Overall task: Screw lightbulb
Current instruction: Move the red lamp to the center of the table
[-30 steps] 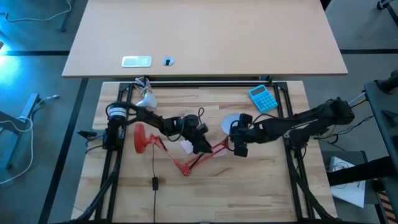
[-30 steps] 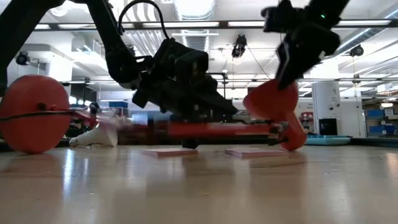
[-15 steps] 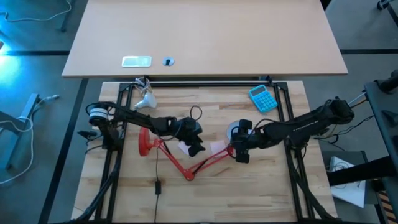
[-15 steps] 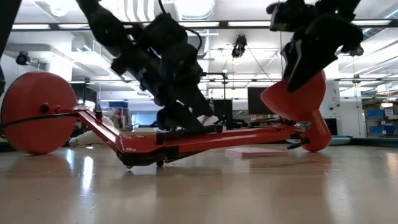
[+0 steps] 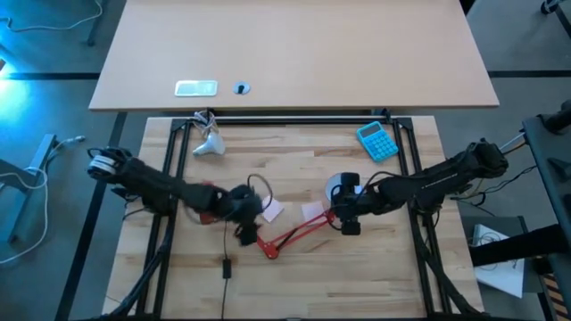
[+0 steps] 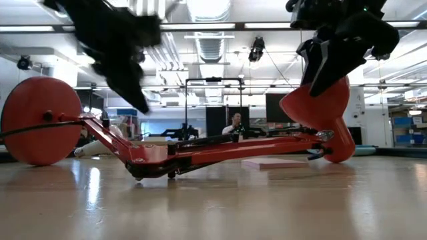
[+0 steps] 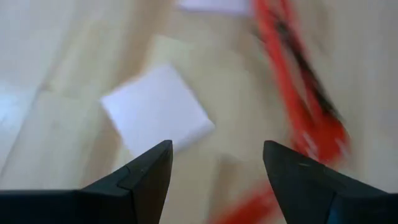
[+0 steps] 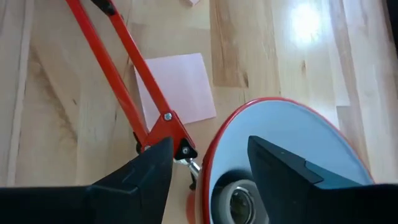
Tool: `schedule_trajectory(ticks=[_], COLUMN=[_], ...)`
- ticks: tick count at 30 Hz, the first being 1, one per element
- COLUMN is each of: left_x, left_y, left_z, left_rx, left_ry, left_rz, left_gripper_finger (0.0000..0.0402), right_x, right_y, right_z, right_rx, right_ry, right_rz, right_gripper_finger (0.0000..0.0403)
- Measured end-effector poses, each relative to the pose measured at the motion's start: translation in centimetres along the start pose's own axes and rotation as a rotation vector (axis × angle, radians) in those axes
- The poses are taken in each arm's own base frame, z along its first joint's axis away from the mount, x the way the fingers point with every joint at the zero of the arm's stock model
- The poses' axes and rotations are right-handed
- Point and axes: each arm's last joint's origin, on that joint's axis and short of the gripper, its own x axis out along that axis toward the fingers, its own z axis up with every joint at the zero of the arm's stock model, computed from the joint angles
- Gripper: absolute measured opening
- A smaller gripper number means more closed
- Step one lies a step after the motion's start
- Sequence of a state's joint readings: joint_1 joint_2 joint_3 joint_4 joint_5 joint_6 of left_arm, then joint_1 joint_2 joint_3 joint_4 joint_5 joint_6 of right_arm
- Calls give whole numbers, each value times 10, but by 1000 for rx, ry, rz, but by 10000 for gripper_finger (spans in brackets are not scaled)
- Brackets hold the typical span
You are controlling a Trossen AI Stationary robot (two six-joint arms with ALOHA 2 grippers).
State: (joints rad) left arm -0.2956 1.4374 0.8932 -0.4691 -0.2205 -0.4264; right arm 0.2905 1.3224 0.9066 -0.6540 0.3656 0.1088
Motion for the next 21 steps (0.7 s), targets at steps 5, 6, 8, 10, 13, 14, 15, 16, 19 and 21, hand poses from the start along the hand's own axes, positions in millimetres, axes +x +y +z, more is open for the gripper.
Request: schedule_trajectory(ticks=[5,6,8,10,13,14,15,16,19,21], left_x=[-16,-14,-8,4,22,26,31,35,44,47], left_y=[-26,-29,-30,-29,-29,-29,-30,-30,-31,-31], left_z=[-16,-17,-19,-20,-23,-22,-20,-19,-22,-22], left_rx=[362,406,448,491,576,586,587,585,597,605], left_ry=[13,17,46,79,139,155,161,170,217,224], left_rz=[-67,-73,-83,-63,-40,-35,-33,-28,-5,8], left_gripper_finger=[242,242,242,242,242,242,242,242,237,231], right_x=[-1,-1,-1,-1,-1,-1,-1,-2,-5,-6], right_y=[-1,-1,-1,-1,-1,-1,0,1,7,11], right_z=[1,1,1,1,0,0,0,0,0,-1], right_rx=[-19,-14,0,13,16,12,8,5,-6,-2], right_ry=[-12,-12,-13,-12,-6,-8,-8,-9,-20,-18], right_rz=[-25,-26,-27,-27,-28,-28,-26,-24,-10,-1], right_gripper_finger=[215,221,231,240,248,248,247,244,230,219])
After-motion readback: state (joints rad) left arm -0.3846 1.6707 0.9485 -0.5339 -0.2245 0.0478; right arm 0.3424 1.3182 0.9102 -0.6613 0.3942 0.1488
